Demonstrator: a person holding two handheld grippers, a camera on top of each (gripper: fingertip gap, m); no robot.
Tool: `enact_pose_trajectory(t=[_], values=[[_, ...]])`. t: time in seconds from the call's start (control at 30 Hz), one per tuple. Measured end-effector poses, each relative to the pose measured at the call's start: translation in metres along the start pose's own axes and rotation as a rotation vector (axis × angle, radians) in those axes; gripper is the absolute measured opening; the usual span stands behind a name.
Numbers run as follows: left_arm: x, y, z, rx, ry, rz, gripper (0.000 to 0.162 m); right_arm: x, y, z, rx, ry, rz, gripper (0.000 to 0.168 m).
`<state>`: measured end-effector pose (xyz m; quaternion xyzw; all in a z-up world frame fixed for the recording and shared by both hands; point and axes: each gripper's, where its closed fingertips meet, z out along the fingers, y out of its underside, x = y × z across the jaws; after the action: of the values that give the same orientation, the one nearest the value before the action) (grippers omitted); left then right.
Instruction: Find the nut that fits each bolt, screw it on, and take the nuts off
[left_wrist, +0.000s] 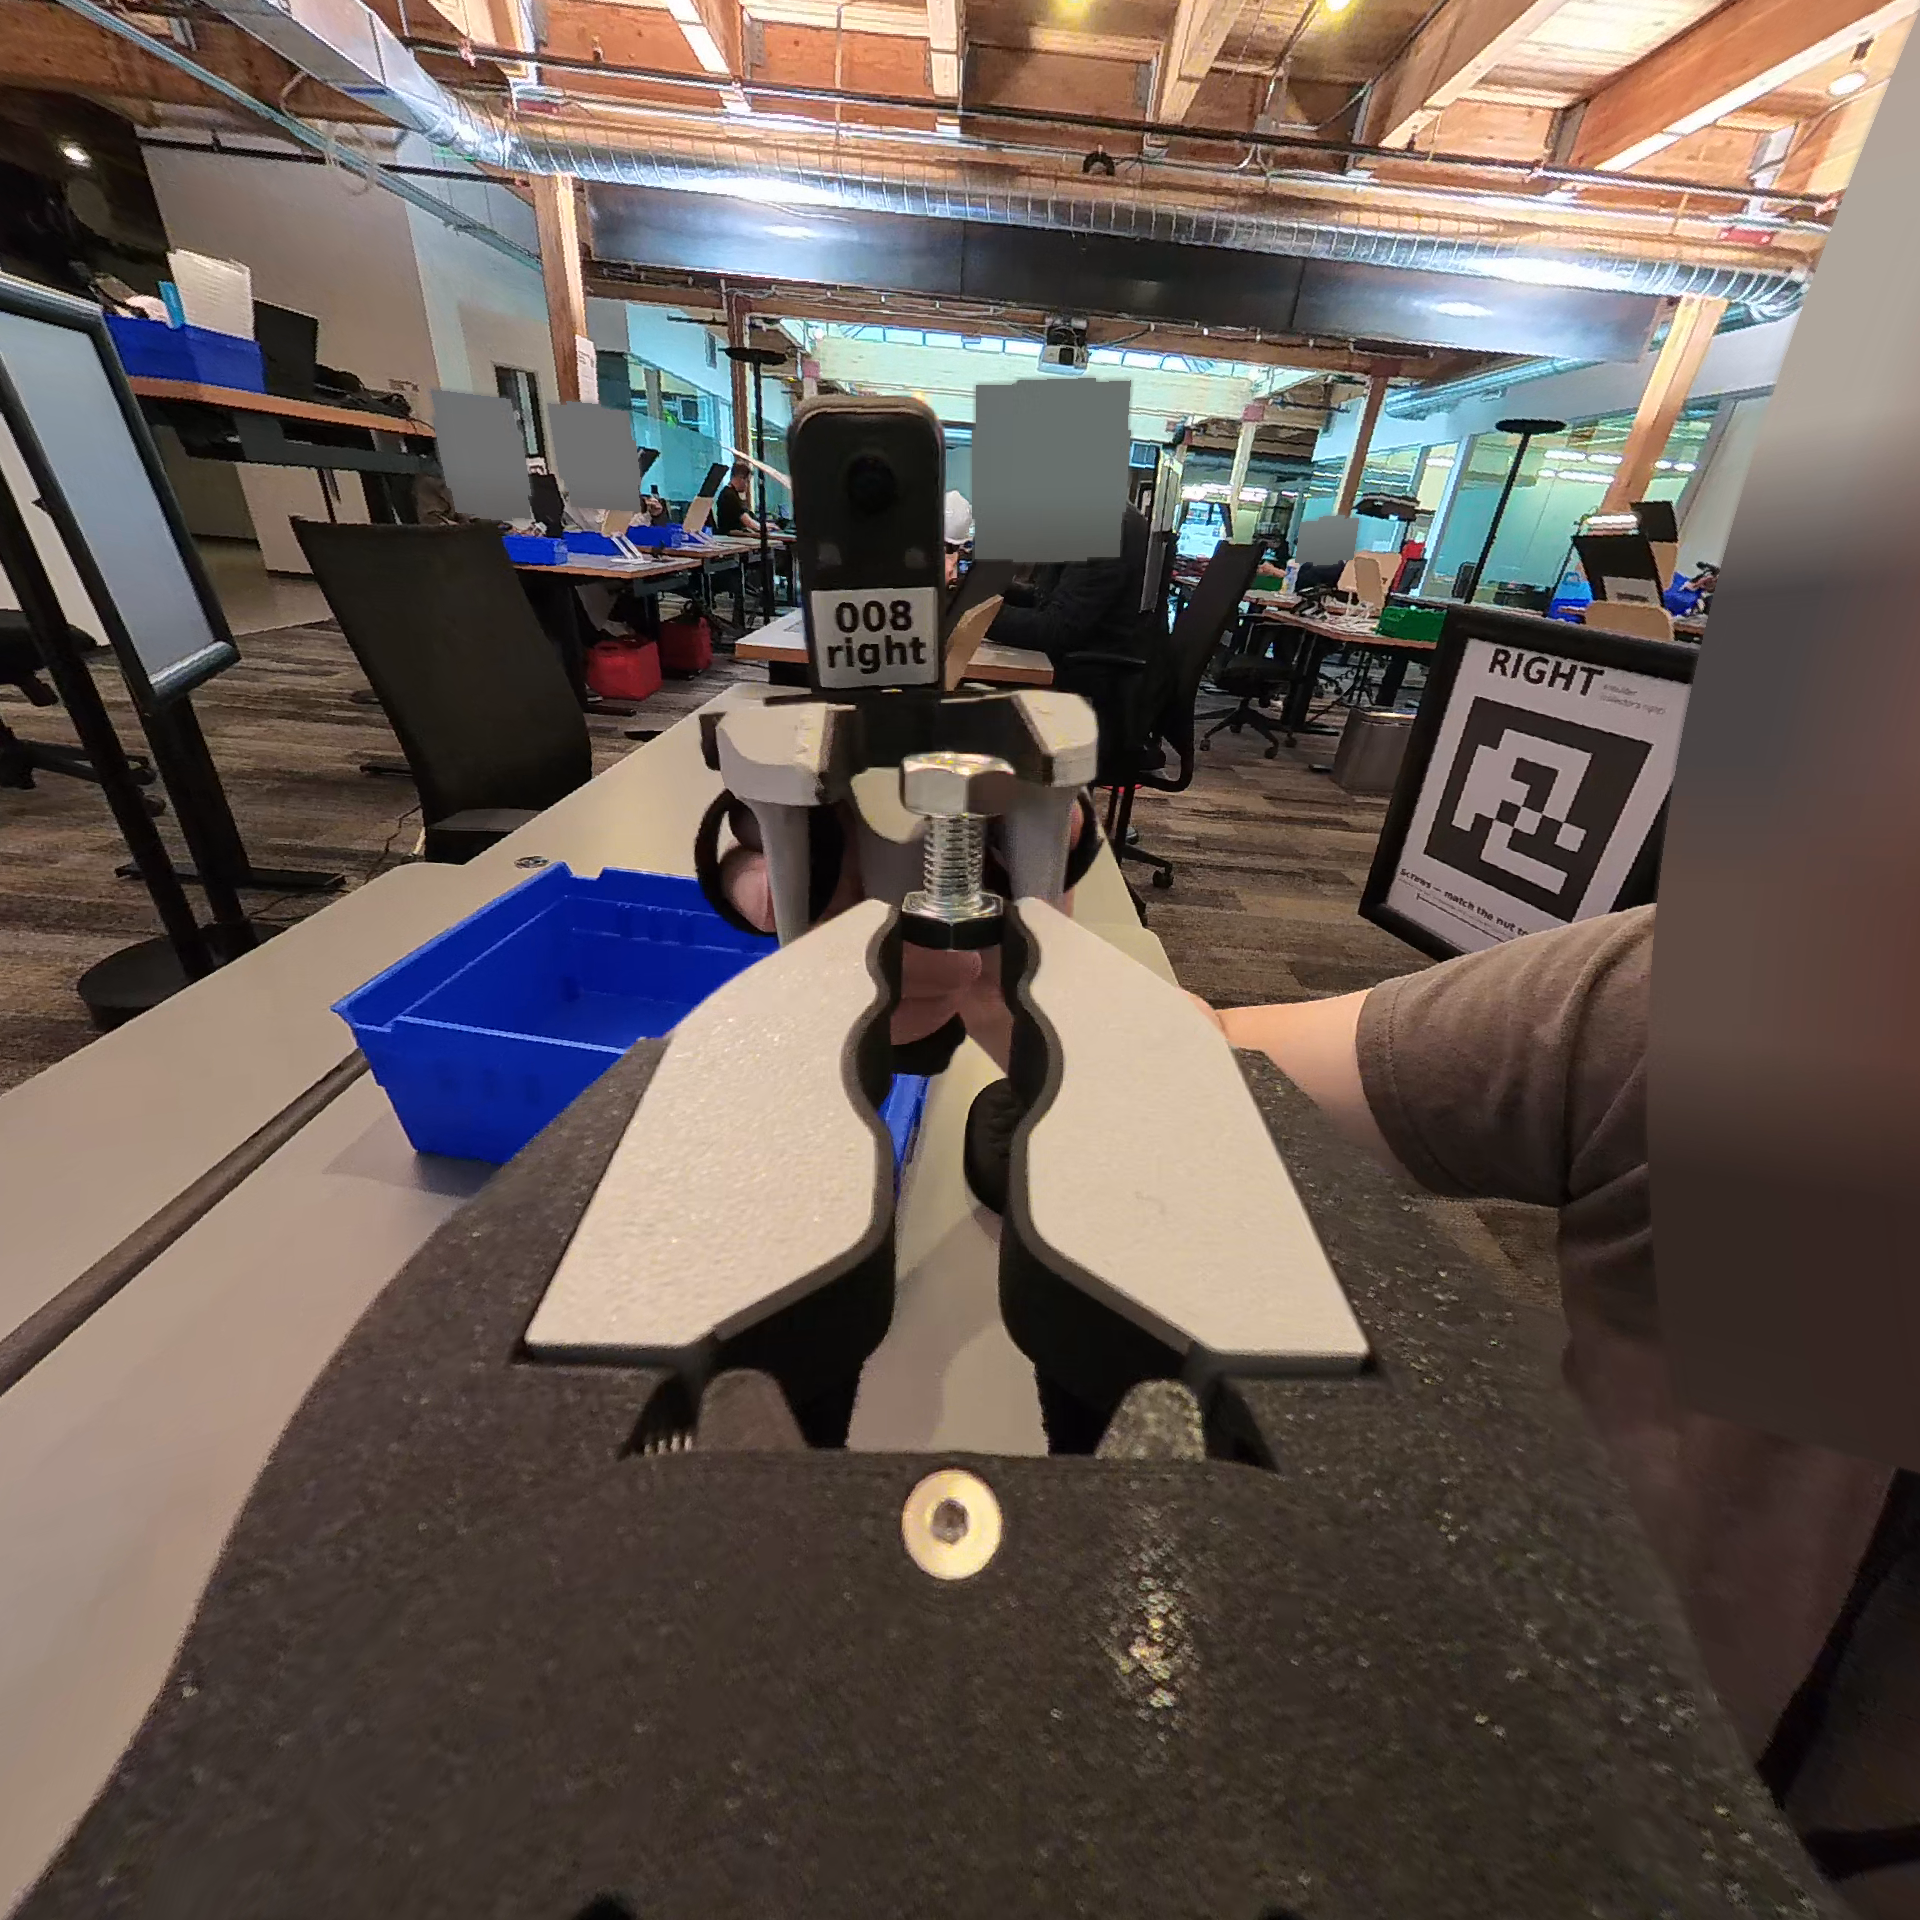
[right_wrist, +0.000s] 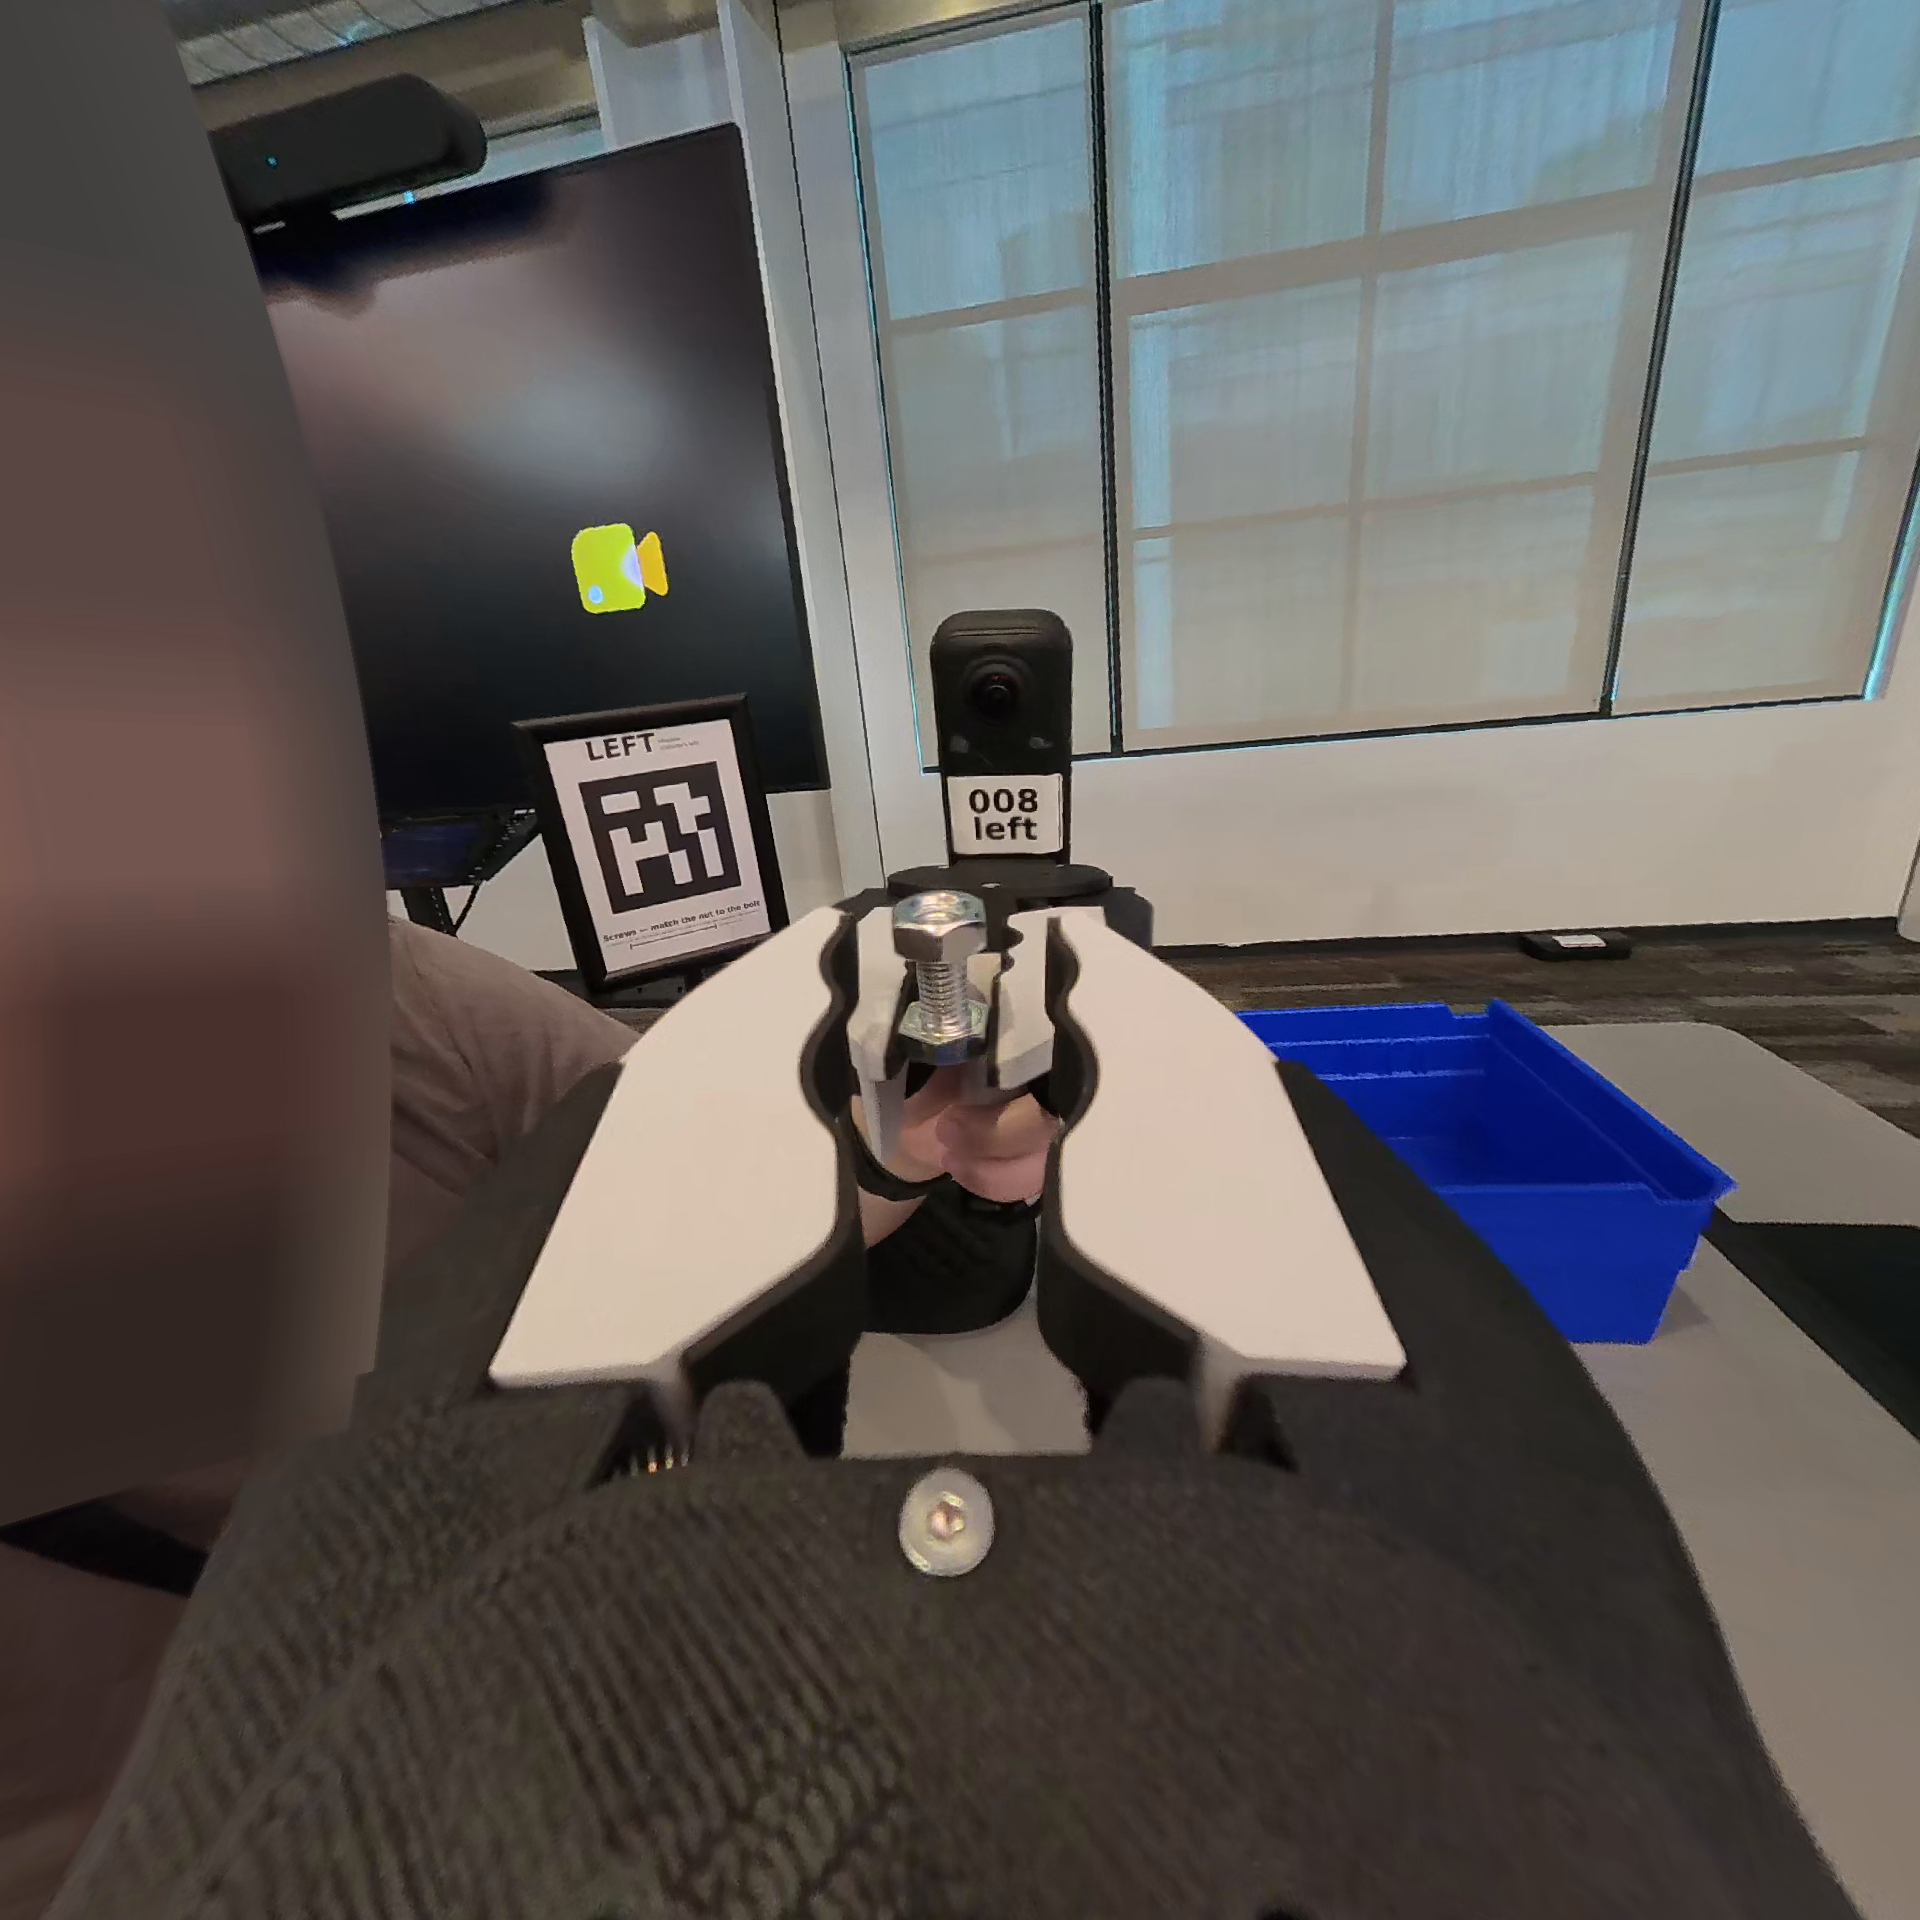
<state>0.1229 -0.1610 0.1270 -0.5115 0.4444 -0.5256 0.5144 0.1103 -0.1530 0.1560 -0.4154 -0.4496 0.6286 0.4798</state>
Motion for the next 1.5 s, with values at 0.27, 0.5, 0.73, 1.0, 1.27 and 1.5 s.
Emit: enact_pose_trajectory(t=[0.27,0.5,0.73,1.0,1.27,1.5], values=[[-0.005,0.000,0.000,0.004,-0.051,0.046,0.017,0.008,0.003,0.006,-0.008,0.130,-0.067,0.035],[-0.003,0.000,0.001,0.012,-0.023,0.031,0.017,0.000,0.001,0.006,-0.004,0.089,-0.092,0.019],[0.043,0.007,0.007,-0.014,0.296,-0.065,0.018,-0.044,0.007,-0.004,0.017,-0.362,0.004,0.019],[0.068,0.022,0.013,-0.098,0.416,-0.030,0.018,-0.071,0.018,-0.005,0.022,-0.569,0.038,0.019],[0.042,0.007,0.011,-0.014,0.242,0.019,0.018,-0.049,-0.001,-0.003,0.070,-0.330,-0.052,0.048],[-0.012,-0.007,-0.003,0.051,-0.182,0.179,0.017,-0.010,-0.028,-0.006,0.117,0.254,-0.421,0.045]])
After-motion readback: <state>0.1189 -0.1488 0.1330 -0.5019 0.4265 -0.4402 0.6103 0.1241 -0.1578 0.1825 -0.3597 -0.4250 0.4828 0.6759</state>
